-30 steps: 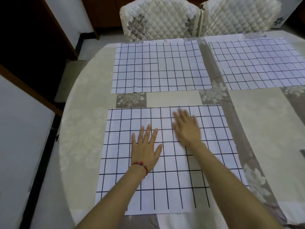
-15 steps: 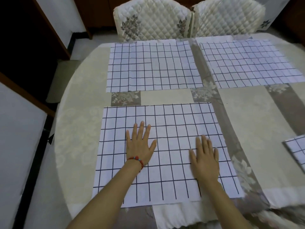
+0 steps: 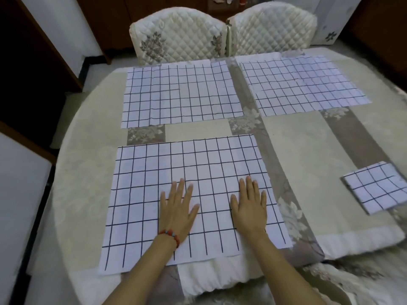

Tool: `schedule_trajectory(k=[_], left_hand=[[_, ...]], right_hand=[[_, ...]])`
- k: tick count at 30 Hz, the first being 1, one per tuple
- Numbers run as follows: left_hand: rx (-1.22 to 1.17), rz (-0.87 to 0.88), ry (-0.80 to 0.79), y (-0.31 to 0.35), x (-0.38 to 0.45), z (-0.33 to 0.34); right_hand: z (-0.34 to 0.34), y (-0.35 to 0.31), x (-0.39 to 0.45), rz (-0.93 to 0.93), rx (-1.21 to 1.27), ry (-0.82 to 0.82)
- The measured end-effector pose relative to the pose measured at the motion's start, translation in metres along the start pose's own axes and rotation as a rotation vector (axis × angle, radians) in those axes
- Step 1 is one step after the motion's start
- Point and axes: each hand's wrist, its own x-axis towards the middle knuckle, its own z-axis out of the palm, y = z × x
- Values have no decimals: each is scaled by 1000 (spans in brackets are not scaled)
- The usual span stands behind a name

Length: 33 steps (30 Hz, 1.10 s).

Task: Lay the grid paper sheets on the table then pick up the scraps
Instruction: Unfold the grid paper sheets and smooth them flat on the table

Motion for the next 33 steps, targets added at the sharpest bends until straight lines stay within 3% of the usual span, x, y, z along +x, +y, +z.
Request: schedule_trajectory(k=[4, 6, 9, 11, 14, 19, 25, 29, 33], left_hand=[[31, -382, -23, -6, -13, 0], [20, -480, 16, 8, -12, -8], [-4, -418, 58, 54, -11, -14], [-45, -345, 72, 101, -9, -12], [-135, -228, 51, 178, -3, 0], [-163, -51, -87, 296, 16, 31], [-347, -59, -164, 408, 51, 61], [-470, -231, -199, 451, 79, 78], [-719, -466, -211, 473, 97, 81]], right_hand=[[3, 5, 0, -24, 36, 0], [-1, 6, 1, -39, 76, -43], [-30, 15, 12, -78, 294, -163], [-61, 37, 23, -152, 482, -86], [-108, 103, 45, -187, 481, 40], [-168, 253, 80, 74, 327, 137], [-200, 380, 86, 403, 271, 152], [-200, 404, 86, 504, 286, 101], [-192, 404, 89, 580, 454, 87]])
